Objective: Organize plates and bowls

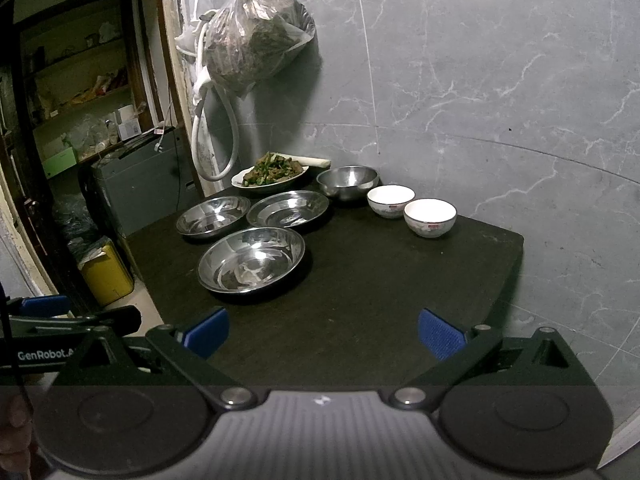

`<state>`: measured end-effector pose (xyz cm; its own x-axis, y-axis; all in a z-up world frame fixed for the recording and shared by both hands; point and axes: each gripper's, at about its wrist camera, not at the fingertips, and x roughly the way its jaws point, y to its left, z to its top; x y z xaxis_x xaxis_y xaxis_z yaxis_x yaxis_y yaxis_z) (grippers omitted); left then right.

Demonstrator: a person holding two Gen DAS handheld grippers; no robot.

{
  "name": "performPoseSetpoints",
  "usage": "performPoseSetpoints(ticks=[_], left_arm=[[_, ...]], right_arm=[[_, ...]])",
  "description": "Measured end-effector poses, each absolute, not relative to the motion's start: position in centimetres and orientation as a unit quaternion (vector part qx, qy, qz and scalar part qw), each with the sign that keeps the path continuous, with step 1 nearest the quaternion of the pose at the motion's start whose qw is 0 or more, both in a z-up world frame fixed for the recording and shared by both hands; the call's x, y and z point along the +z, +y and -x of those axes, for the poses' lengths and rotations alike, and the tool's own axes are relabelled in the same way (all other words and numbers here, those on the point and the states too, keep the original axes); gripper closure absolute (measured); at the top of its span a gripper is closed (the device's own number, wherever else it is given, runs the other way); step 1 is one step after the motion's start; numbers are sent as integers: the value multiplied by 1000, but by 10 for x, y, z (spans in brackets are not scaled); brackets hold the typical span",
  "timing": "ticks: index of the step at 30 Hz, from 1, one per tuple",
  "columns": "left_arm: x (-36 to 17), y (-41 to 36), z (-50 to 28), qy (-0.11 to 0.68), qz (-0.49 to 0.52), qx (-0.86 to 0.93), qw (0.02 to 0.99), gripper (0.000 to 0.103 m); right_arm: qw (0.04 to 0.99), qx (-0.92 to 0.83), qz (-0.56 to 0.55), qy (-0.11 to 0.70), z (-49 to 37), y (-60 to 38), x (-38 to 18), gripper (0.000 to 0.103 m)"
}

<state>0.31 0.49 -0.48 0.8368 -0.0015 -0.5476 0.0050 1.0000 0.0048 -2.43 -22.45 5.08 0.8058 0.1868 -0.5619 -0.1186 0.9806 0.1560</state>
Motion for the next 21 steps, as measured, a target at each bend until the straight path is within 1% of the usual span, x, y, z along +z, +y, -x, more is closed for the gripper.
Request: performPoseSetpoints(ticks=[21], left_arm=[[-4,6,-6,286,-4,0,958,1]], right_arm=[[948,82,-56,303,19,-218,48,0]])
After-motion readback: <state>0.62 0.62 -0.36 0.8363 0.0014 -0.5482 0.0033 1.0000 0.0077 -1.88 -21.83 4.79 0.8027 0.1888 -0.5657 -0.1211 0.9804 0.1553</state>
